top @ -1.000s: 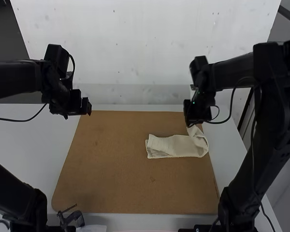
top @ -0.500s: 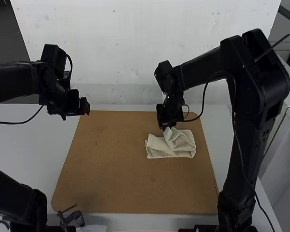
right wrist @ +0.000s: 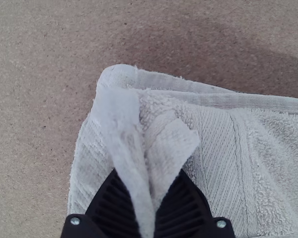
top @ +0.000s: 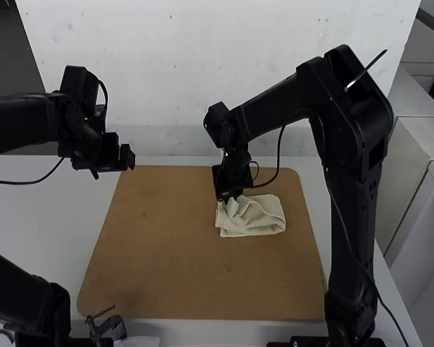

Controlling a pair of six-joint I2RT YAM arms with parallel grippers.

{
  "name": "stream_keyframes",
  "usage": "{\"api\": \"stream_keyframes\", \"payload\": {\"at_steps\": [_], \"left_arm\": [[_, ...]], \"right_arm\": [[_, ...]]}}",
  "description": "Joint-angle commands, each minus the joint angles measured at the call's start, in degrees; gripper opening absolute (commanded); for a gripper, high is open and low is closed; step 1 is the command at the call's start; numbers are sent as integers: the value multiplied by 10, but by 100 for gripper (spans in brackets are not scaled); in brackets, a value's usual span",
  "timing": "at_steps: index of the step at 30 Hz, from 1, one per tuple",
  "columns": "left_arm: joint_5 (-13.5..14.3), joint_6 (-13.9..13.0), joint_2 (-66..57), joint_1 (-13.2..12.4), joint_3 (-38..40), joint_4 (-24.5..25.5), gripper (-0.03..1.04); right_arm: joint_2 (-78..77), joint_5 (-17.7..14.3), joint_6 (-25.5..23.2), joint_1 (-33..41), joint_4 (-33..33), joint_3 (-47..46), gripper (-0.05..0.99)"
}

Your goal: Fold the towel.

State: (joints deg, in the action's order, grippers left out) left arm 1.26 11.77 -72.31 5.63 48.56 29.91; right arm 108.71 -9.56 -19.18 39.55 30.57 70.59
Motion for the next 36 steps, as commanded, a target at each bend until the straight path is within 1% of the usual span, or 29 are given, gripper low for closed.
{"api": "stream_keyframes", "payload": {"at_steps": [1, 4, 5, 7, 10, 11, 13, 14, 15, 16, 17, 19, 25, 30, 36], "left_arm": [[-13, -10, 9, -13, -15, -10, 101], [-16, -13, 9, -21, -17, -10, 101], [-17, -13, 9, -22, -17, -11, 101], [-18, -13, 9, -24, -18, -12, 101], [-20, -13, 9, -25, -18, -13, 101], [-20, -13, 10, -25, -18, -13, 101], [-20, -13, 12, -25, -18, -13, 101], [-21, -13, 12, -25, -19, -13, 101], [-22, -13, 11, -25, -19, -13, 101], [-23, -13, 12, -24, -19, -13, 101], [-26, -13, 12, -24, -19, -13, 101], [-27, -13, 12, -22, -20, -13, 101], [-27, -12, 13, -19, -26, -15, 101], [-27, -13, 18, -20, -26, -16, 101], [-26, -13, 16, -19, -29, -23, 101]], "right_arm": [[8, -14, -21, 19, -2, 16, 8], [-17, -12, -21, 11, -5, 21, 53], [-30, -11, -20, 8, -3, 24, 60], [-58, -10, -17, -2, -3, 32, 67], [-101, -7, -15, -23, -4, 40, 68], [-112, -2, -14, -29, -3, 40, 68], [-126, 1, -12, -37, 10, 39, 66], [-126, 1, -5, -41, 19, 38, 52], [-126, 0, -2, -44, 22, 31, 32], [-126, 0, -2, -46, 20, 20, 13], [-122, 0, 0, -47, 18, 10, 1], [-115, 0, 1, -44, 15, -11, 2], [-77, -4, -2, -22, -20, -51, 2], [-46, -12, -2, -2, -39, -57, 2], [-24, -9, -9, 30, -49, -46, 2]]}}
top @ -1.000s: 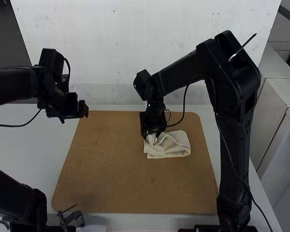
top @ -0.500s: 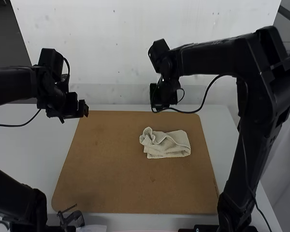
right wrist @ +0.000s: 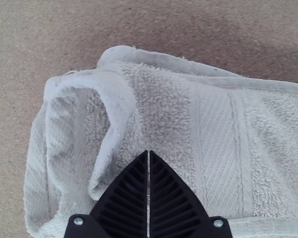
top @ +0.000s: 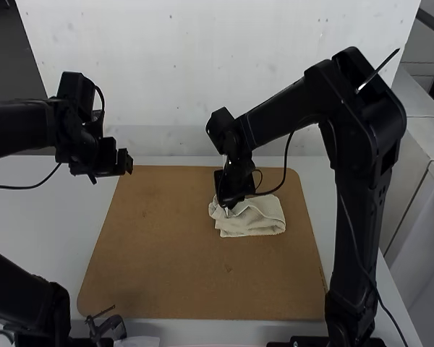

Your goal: Fold the towel.

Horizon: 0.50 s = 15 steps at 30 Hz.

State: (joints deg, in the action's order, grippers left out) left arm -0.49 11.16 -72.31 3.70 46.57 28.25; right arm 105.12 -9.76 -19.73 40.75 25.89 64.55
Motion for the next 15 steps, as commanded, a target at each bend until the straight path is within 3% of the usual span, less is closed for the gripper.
{"api": "stream_keyframes", "payload": {"at_steps": [1, 15], "left_arm": [[-8, -7, 16, 0, -9, -7, 101], [-7, -7, 12, 0, -15, -18, 101]], "right_arm": [[15, -7, -6, 25, -2, 16, 2], [25, -9, -15, 55, -18, 26, 2]]}}
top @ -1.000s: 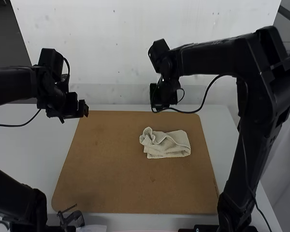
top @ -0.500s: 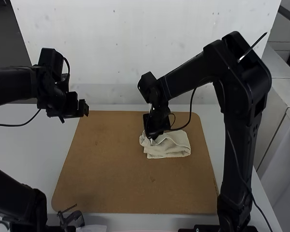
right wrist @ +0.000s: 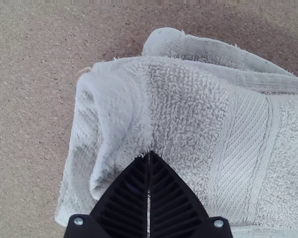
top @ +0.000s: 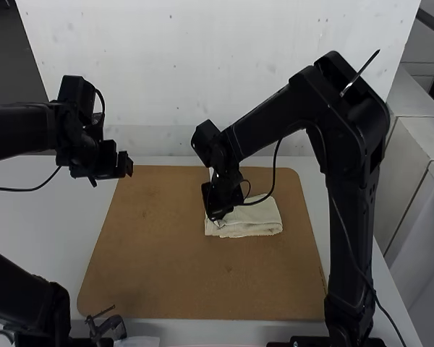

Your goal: Fold the towel.

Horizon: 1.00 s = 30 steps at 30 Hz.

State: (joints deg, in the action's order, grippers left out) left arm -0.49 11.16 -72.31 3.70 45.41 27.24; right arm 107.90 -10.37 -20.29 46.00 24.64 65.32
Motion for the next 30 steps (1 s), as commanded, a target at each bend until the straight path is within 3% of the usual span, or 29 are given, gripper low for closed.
{"api": "stream_keyframes", "payload": {"at_steps": [1, 4, 5, 10, 12, 18, 25, 30], "left_arm": [[-7, -8, 12, 0, -6, -11, 101], [-7, -8, 13, -2, -8, -13, 101], [-7, -8, 14, -3, -8, -13, 101], [-8, -8, 25, -3, -8, -15, 101], [-8, -9, 28, -2, -8, -18, 101], [-11, -9, 38, 3, -11, -18, 101], [-11, -9, 65, 16, -36, -34, 101], [-11, -9, 95, 19, -51, -45, 101]], "right_arm": [[-5, -3, -9, 0, -6, 18, 2], [-22, -3, -9, -6, -4, 18, 2], [-30, -3, -8, -10, -3, 19, 9], [-88, -1, -4, -35, 10, 21, 77], [-107, -1, 5, -53, 14, 17, 96], [-187, -2, 32, -141, 1, -37, 97], [-315, 18, 102, -289, -105, -165, 97], [-433, 32, 129, -348, -149, -245, 97]]}}
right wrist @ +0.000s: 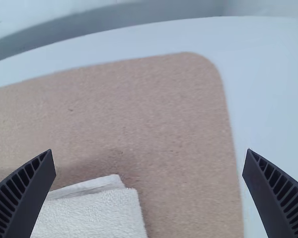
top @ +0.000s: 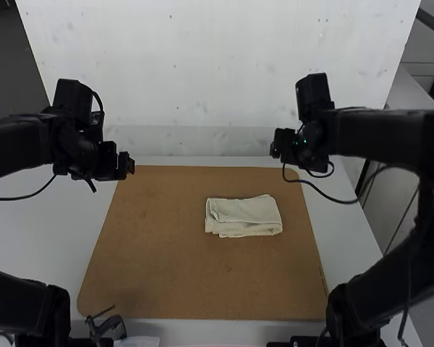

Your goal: Fold the towel.

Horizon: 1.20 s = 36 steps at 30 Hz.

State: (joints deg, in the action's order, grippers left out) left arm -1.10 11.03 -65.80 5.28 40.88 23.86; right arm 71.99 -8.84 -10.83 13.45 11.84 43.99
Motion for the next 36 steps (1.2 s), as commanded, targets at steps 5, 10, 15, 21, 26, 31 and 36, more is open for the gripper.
{"api": "stream_keyframes", "payload": {"at_steps": [5, 10, 15, 21, 26, 31, 36], "left_arm": [[-5, -8, 64, 8, -18, -16, 101], [-5, -8, 106, 12, -27, -16, 101], [-2, -9, 147, 12, -56, -29, 101], [-5, -17, 212, 15, -98, -62, 101], [-5, -18, 273, 15, -140, -89, 101], [4, -18, 333, 15, -171, -93, 101], [35, -18, 404, 17, -191, -93, 100]], "right_arm": [[-211, 31, 58, -62, -39, -96, 97], [-351, 32, 58, -64, -44, -151, 97], [-468, 28, 58, -79, -37, -189, 97], [-587, 31, 71, -91, -41, -251, 97], [-641, 30, 76, -93, -43, -272, 97], [-658, 34, 85, -113, -45, -277, 97], [-684, 33, 85, -113, -45, -288, 97]]}}
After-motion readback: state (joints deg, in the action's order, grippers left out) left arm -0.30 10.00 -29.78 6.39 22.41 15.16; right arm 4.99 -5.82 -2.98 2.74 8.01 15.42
